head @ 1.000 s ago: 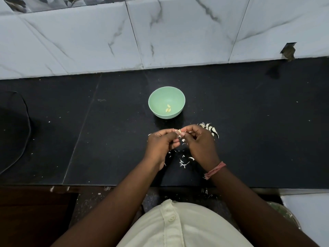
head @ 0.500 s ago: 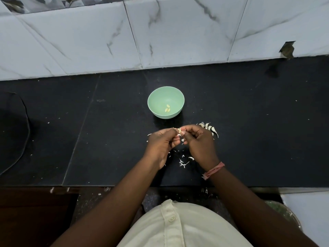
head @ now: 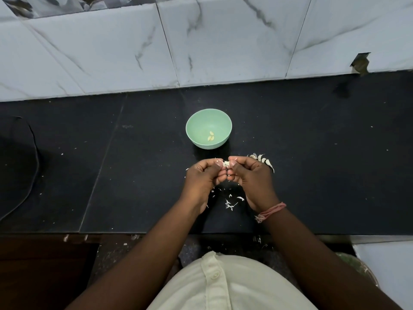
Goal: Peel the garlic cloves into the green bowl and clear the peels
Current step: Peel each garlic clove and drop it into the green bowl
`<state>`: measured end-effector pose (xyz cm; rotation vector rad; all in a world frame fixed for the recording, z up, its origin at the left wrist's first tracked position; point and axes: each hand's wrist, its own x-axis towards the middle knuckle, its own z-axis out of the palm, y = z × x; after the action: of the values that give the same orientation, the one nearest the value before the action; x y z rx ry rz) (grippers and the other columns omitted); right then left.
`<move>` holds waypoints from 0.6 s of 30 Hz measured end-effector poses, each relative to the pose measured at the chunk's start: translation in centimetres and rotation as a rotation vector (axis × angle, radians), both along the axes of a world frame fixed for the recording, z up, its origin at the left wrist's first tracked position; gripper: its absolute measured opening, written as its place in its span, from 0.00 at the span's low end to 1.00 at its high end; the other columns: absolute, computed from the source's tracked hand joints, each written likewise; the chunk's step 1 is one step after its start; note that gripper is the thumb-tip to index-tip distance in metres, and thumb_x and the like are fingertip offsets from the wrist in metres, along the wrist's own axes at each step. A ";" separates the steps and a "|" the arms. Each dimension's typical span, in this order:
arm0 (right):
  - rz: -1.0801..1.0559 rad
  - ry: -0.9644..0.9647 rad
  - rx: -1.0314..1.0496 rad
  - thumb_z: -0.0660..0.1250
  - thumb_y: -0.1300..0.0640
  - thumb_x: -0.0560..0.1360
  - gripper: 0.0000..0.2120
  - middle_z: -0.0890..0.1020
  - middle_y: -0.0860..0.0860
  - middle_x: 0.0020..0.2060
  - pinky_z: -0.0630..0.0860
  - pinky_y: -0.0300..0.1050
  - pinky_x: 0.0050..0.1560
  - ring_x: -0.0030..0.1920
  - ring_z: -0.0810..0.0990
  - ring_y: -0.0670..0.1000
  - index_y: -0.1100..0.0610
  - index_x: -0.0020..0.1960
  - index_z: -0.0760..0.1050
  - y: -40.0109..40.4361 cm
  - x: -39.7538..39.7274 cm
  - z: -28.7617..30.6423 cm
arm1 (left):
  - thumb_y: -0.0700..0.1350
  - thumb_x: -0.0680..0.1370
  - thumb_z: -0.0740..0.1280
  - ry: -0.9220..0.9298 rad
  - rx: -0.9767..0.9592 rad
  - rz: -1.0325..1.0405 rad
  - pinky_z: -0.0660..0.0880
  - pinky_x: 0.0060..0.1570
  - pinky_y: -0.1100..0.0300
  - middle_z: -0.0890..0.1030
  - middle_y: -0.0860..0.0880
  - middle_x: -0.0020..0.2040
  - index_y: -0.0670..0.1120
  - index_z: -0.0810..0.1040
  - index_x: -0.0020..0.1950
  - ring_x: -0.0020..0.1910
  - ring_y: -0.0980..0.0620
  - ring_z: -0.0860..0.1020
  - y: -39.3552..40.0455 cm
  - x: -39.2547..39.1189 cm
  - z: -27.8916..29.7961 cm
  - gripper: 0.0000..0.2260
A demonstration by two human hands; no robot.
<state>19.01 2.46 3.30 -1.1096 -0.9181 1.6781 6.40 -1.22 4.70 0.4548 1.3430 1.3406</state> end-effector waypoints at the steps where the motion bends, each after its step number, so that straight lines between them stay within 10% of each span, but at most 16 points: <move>1: -0.009 -0.039 0.013 0.68 0.68 0.78 0.05 0.84 0.55 0.34 0.81 0.43 0.40 0.34 0.81 0.49 0.63 0.51 0.82 0.1 0.0 -0.1 | 0.38 0.80 0.68 -0.018 0.007 -0.009 0.81 0.46 0.61 0.85 0.44 0.41 0.37 0.82 0.54 0.41 0.52 0.83 -0.1 0.0 0.1 0.06; 12: 0.015 -0.333 0.248 0.68 0.68 0.77 0.07 0.85 0.59 0.38 0.80 0.40 0.37 0.33 0.81 0.47 0.58 0.46 0.82 0.1 0.0 0.5 | 0.36 0.79 0.68 0.032 -0.036 -0.061 0.76 0.35 0.64 0.80 0.42 0.38 0.36 0.81 0.50 0.36 0.52 0.77 0.0 -0.1 0.5 0.04; 18: 0.088 -0.116 0.103 0.66 0.71 0.78 0.08 0.82 0.60 0.37 0.78 0.42 0.37 0.34 0.79 0.50 0.62 0.47 0.82 0.5 0.2 0.7 | 0.32 0.79 0.63 -0.095 -0.048 -0.119 0.72 0.29 0.66 0.78 0.45 0.34 0.37 0.79 0.48 0.31 0.55 0.73 0.3 -0.6 1.2 0.05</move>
<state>19.22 2.94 4.01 -1.1204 -1.1291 1.6314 5.83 -0.88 5.88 0.4264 1.2477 1.2144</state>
